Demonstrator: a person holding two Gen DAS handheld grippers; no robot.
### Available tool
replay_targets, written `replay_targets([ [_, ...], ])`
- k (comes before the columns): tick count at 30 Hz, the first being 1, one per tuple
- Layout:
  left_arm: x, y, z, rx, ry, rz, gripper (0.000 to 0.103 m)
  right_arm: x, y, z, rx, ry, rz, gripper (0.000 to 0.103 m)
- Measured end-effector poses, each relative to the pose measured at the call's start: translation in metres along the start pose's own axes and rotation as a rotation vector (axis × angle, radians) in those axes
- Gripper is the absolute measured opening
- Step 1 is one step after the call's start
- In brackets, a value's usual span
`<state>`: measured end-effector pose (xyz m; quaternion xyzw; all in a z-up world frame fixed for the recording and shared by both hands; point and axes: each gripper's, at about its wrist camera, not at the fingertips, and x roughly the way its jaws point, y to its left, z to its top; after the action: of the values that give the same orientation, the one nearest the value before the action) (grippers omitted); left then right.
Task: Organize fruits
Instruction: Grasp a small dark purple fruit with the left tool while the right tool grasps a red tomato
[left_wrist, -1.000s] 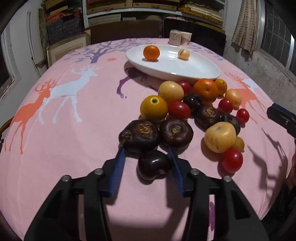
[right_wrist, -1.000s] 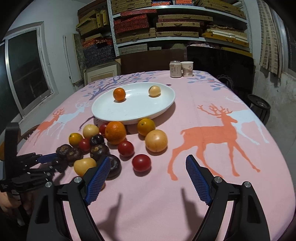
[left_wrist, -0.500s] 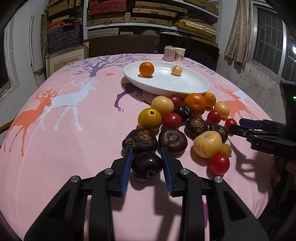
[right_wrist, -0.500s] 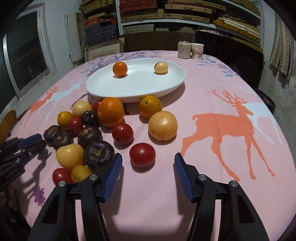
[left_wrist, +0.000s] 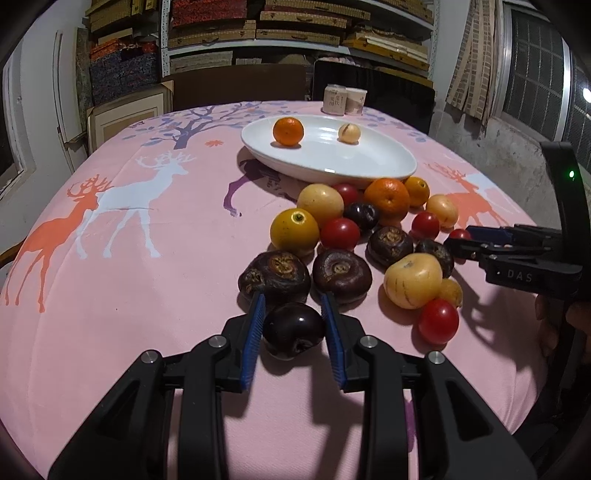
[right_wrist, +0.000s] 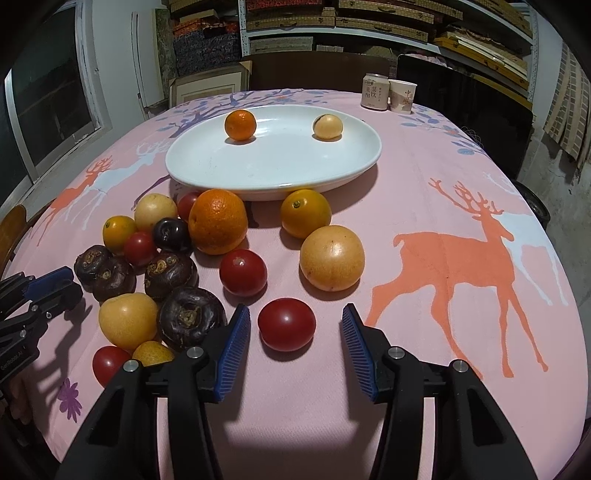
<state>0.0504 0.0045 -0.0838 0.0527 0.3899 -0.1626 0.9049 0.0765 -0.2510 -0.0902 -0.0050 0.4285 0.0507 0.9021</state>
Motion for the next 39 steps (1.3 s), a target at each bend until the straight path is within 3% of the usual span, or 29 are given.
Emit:
replay_targets([
  [4, 0.007, 0.002, -0.005, -0.01, 0.057, -0.005, 0.037, 0.001, 0.001, 0.0, -0.008, 0.002, -0.003, 0.053],
  [11, 0.007, 0.0, -0.008, -0.011, 0.055, -0.002, 0.037, 0.001, 0.002, 0.0, -0.013, 0.002, -0.002, 0.053],
  [15, 0.004, -0.006, -0.013, 0.013, 0.046, 0.018, 0.034, 0.004, 0.004, 0.001, -0.03, 0.012, 0.009, 0.03],
  [39, -0.022, -0.001, -0.008, -0.015, -0.043, -0.003, 0.031, -0.009, -0.007, -0.008, 0.031, -0.047, 0.052, 0.03],
])
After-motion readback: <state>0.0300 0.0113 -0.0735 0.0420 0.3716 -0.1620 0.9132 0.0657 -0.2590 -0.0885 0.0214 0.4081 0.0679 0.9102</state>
